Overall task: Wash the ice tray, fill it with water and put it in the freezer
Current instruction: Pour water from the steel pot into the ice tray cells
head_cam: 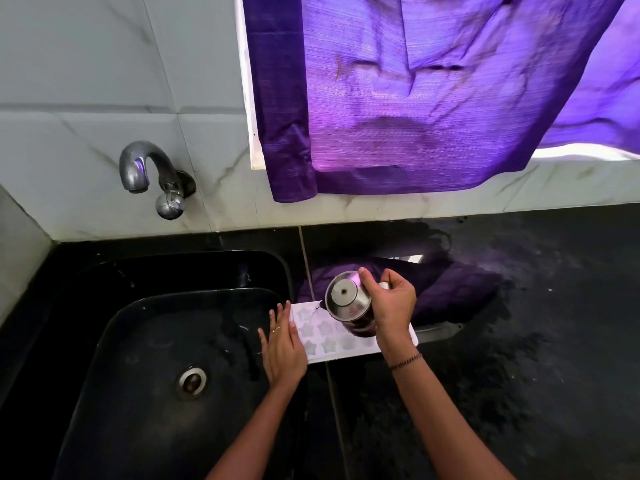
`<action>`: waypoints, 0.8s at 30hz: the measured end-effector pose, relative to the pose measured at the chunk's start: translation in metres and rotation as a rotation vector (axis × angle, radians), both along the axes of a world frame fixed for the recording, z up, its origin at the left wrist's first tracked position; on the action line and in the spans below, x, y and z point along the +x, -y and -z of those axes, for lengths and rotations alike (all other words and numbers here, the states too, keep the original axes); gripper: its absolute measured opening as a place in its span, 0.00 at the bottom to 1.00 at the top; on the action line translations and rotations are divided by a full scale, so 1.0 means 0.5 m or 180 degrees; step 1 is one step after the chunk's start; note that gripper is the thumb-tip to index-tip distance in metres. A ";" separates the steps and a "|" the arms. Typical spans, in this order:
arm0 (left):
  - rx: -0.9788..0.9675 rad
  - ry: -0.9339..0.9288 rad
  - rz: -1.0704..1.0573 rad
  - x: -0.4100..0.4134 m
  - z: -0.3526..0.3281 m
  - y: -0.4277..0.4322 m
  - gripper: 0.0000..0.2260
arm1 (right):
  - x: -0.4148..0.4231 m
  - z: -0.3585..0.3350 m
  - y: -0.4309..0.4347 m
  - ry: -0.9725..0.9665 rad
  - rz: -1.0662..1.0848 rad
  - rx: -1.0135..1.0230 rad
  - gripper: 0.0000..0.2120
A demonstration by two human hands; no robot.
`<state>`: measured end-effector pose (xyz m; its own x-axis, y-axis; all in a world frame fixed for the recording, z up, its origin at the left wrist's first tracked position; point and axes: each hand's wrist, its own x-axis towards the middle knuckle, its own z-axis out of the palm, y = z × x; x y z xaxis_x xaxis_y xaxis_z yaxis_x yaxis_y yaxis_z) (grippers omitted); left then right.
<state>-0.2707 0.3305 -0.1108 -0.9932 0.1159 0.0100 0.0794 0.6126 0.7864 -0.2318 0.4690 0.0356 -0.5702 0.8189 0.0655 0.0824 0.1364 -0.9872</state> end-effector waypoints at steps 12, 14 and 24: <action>0.0129 0.0118 0.0011 -0.003 0.008 0.000 0.26 | 0.023 0.030 -0.007 -0.0052 0.0065 -0.0719 0.27; 0.0157 0.0142 0.0015 -0.002 0.008 0.000 0.26 | 0.028 0.036 -0.006 0.0006 0.0037 -0.0619 0.27; 0.0186 0.0141 0.0018 -0.003 0.010 0.000 0.26 | 0.043 0.054 0.009 0.0221 -0.0104 -0.0141 0.25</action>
<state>-0.2720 0.3305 -0.1158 -0.9922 0.1219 -0.0270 0.0470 0.5651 0.8237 -0.2105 0.4644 0.0087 -0.5985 0.8010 -0.0109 0.1470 0.0964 -0.9844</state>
